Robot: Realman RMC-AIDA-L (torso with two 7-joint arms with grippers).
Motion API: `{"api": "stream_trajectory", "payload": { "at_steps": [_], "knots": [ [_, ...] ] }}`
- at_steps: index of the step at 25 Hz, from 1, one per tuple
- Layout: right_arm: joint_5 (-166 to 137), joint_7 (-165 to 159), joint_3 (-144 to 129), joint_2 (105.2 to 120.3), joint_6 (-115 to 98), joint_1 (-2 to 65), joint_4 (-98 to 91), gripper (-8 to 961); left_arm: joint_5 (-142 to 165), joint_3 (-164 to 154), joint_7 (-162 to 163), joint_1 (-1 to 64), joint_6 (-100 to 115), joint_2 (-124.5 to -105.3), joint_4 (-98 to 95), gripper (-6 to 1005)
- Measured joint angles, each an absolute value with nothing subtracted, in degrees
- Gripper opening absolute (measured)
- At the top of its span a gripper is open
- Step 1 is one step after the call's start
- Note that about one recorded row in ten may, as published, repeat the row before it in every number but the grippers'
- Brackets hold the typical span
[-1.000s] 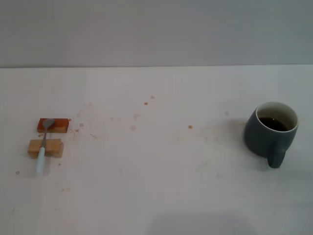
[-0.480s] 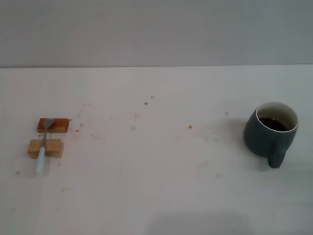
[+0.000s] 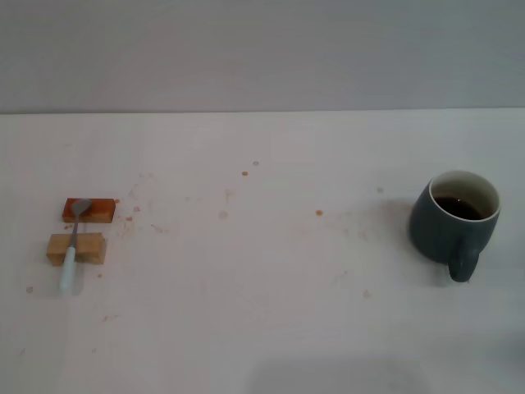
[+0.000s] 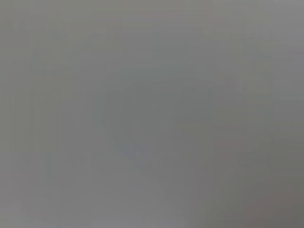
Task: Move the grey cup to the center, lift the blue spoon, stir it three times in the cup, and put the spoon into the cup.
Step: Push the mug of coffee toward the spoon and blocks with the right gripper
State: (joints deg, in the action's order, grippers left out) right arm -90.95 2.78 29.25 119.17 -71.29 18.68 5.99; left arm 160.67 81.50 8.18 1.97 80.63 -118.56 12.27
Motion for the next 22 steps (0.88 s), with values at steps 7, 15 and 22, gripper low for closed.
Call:
{"api": "stream_trajectory", "payload": {
  "at_steps": [7,15,22],
  "knots": [
    [-90.67,2.67,29.34,119.05,-61.26,25.27,4.96,-2,160.67,81.53,8.18,2.14,80.65,-118.59,11.86,807],
    [-90.93,2.86,28.73,119.20,-54.78,28.29,6.71,-2,160.67,81.45,8.22,2.18,80.97,-118.65,11.86,803],
    [-91.06,2.97,27.00,119.32,-53.01,28.27,8.61,-1,160.67,81.57,8.22,2.26,81.01,-118.65,11.86,800]
  ]
}}
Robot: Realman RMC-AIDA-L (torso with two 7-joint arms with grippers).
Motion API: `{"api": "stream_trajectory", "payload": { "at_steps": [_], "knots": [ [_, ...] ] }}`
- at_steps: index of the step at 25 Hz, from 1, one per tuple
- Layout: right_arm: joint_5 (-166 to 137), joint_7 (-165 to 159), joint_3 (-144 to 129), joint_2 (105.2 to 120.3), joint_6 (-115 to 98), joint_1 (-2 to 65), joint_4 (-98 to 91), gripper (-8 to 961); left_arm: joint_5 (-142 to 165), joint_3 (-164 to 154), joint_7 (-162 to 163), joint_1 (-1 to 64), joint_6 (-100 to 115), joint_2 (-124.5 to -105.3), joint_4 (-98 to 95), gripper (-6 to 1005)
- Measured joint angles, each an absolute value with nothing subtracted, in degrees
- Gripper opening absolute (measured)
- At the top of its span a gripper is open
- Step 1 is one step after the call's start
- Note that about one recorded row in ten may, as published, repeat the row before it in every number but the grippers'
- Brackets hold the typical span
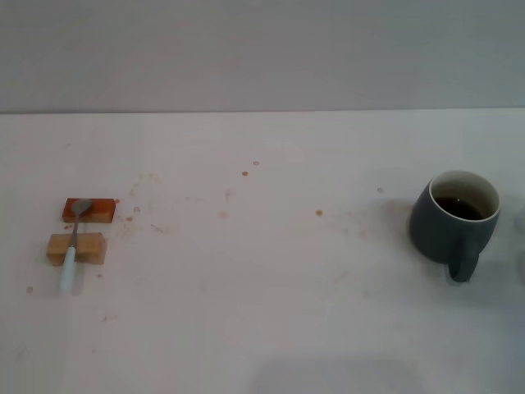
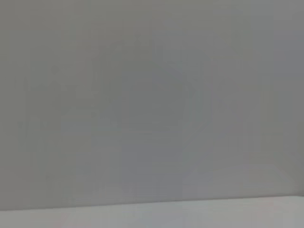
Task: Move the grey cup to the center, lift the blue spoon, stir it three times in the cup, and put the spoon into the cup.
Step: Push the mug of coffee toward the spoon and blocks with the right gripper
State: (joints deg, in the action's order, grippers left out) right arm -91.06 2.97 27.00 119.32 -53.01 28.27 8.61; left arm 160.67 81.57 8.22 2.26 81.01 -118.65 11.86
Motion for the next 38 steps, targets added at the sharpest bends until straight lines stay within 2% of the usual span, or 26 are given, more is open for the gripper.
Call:
{"api": "stream_trajectory", "payload": {
  "at_steps": [38],
  "knots": [
    [-101.72,2.65,20.39,119.58,-49.95,30.87,21.65,-1,160.67,81.82,8.19,2.37,81.04,-118.55,12.01,781]
  ]
}}
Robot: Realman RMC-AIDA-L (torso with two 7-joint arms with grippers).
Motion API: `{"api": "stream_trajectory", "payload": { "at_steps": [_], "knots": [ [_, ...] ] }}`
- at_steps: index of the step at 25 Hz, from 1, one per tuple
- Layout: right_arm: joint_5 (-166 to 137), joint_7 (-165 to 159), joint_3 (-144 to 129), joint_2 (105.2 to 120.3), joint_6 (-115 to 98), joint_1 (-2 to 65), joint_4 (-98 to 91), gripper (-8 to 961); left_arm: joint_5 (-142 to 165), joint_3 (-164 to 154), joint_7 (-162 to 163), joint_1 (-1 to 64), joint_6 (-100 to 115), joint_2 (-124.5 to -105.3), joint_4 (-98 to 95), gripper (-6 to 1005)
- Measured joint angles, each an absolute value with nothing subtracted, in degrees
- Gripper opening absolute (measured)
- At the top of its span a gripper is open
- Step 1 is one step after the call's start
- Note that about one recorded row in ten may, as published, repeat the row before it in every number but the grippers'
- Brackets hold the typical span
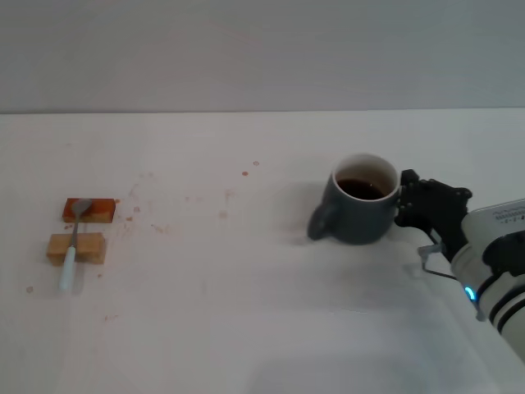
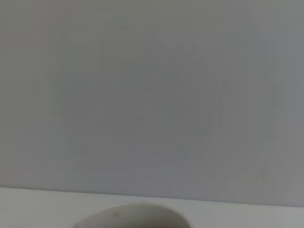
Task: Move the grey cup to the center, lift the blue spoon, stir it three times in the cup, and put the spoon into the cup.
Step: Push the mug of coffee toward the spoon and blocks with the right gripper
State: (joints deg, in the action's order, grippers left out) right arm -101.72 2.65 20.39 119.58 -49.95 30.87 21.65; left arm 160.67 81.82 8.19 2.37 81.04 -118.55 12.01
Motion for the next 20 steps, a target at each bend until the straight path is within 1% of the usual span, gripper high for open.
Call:
{"api": "stream_trajectory", "payload": {
  "at_steps": [20],
  "knots": [
    [-107.74,2.56,20.30,119.65,-44.18,33.88,27.81,-1,160.67,81.77,8.21,2.55,81.04,-118.56,12.31,771]
  ]
}}
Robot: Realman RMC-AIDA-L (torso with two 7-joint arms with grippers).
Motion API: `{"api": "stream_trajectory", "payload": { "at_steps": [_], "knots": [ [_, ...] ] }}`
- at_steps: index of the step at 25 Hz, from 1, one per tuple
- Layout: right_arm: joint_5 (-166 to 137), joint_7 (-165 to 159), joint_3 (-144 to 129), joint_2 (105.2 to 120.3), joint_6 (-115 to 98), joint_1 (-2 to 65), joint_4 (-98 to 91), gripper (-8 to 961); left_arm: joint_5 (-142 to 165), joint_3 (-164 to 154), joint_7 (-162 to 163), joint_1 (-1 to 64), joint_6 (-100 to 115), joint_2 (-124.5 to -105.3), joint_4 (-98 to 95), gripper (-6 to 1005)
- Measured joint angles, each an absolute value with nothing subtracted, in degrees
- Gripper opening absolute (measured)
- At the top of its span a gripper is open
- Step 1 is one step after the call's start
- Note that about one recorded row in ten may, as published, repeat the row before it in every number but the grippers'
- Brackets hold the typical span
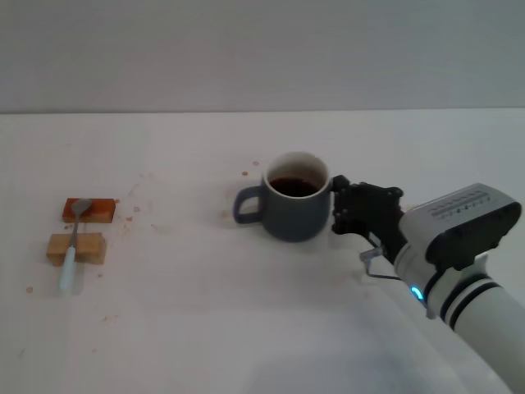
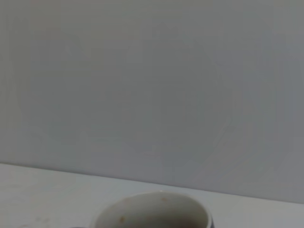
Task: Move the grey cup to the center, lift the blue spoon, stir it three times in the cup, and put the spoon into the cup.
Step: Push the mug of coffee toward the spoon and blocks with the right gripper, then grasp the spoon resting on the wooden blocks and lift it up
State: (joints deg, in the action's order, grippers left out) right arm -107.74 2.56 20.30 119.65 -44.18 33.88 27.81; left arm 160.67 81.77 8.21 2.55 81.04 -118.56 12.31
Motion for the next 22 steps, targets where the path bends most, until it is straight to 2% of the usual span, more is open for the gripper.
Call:
{"api": "stream_trajectory", "payload": {
  "at_steps": [15,22],
  "knots": [
    [-110.10,2.98,19.59,119.80,-45.43,33.84,29.93,-1,160.67,81.50,8.48,2.64,81.03,-118.63,12.46,764],
    [-111.00,3.08,21.37,119.54,-62.24,26.85,23.35,-1,161.09,78.05,8.81,1.99,81.80,-118.64,12.53,760]
  ]
}}
